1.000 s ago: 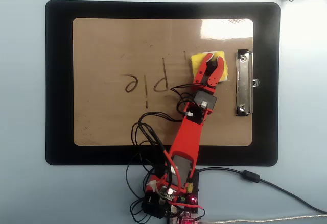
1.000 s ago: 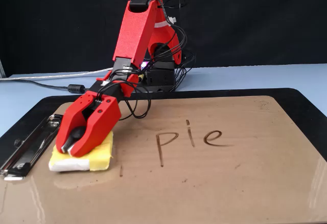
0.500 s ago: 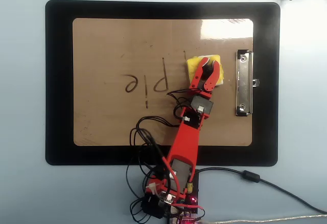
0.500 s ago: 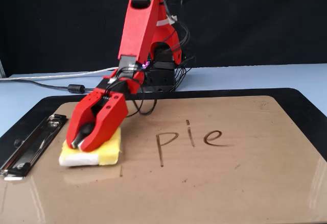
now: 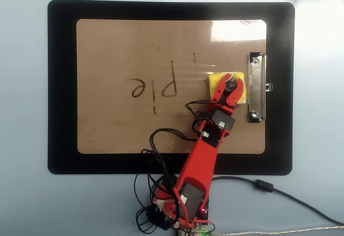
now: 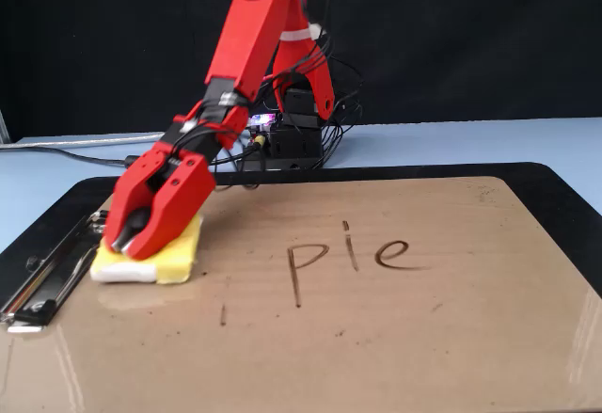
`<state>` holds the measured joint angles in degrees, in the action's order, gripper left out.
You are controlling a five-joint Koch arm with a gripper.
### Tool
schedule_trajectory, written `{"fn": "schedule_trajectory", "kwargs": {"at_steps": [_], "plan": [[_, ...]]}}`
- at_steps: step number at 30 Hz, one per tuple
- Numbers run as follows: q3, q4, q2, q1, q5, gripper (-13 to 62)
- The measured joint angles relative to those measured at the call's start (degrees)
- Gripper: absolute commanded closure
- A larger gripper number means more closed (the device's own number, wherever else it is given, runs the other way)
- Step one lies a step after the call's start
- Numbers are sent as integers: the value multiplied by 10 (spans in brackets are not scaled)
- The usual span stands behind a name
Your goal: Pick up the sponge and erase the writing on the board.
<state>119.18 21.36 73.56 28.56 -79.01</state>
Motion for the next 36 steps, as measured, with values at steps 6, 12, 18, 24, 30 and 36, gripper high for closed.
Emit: {"fn": "schedule_trajectory", "kwargs": {"at_steps": [6, 12, 18, 24, 30, 36], "plan": [[160, 80, 60, -52, 1, 574], [-54, 136, -118, -100, -2, 574], [43, 153, -83, -108, -4, 574], [301, 133, 170, -142, -26, 574], [-96, 98, -99, -175, -34, 574], [87, 97, 0, -179, -36, 574]]}}
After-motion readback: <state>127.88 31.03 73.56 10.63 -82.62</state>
